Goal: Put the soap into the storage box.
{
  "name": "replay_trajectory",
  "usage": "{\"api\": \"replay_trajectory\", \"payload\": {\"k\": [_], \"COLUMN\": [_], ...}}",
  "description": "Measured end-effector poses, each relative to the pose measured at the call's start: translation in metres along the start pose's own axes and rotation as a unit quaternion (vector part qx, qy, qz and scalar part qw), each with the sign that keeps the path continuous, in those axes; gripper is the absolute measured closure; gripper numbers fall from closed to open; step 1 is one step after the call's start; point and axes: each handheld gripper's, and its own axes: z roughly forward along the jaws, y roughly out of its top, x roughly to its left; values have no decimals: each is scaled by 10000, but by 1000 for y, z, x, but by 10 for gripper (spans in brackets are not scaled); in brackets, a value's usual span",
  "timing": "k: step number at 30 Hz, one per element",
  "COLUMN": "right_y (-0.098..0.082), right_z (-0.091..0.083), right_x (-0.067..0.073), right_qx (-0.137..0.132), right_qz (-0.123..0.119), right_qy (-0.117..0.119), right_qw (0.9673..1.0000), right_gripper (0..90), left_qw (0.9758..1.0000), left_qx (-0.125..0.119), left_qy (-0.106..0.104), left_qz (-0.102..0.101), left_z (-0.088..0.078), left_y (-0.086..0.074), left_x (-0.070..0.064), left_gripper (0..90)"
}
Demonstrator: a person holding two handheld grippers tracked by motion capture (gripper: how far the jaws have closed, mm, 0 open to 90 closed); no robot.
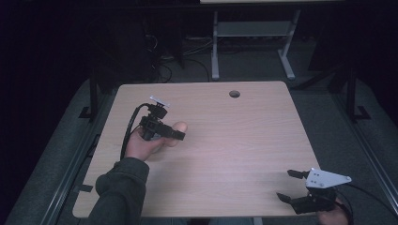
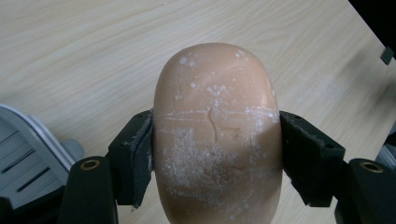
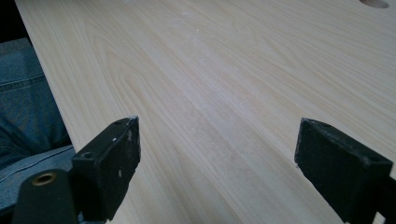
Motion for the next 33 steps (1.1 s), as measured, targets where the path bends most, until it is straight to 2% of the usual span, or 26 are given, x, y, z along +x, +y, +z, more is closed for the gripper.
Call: {"api": "replay_trajectory", "payload": {"k": [5, 6, 9, 14, 17, 24, 29, 33], "right_y": [0, 0, 0, 0, 0, -1, -1, -1], "right_z": [0, 0, 0, 0, 0, 0, 0, 0], "right_x": [-1, -1, -1, 0, 0, -1, -1, -1], "right_qx": [-9, -9, -8, 14, 8, -4, -6, -2], "right_qz": [-6, -4, -12, 7, 6, 3, 2, -3], "right_qy": [-8, -8, -11, -2, -5, -13, -8, -11], "right_qw": [10000, 10000, 10000, 10000, 10000, 10000, 10000, 10000], "right_gripper": [138, 138, 138, 138, 138, 138, 138, 138], "left_qw": [9998, 9996, 9995, 9988, 9985, 9968, 9961, 9947], "left_qx": [-23, -58, -35, -98, -94, -78, -56, -105], "left_qy": [111, 140, 179, 246, 305, 424, 499, 547], "left_qz": [-156, -242, -266, -420, -444, -672, -729, -859], "left_z": [-8, -10, -13, -18, -19, -19, -19, -18], "left_y": [-1, -2, -3, -6, -7, -13, -14, -16], "left_x": [12, 17, 22, 33, 37, 52, 57, 62], "left_gripper": [320, 320, 320, 320, 320, 320, 320, 320]}}
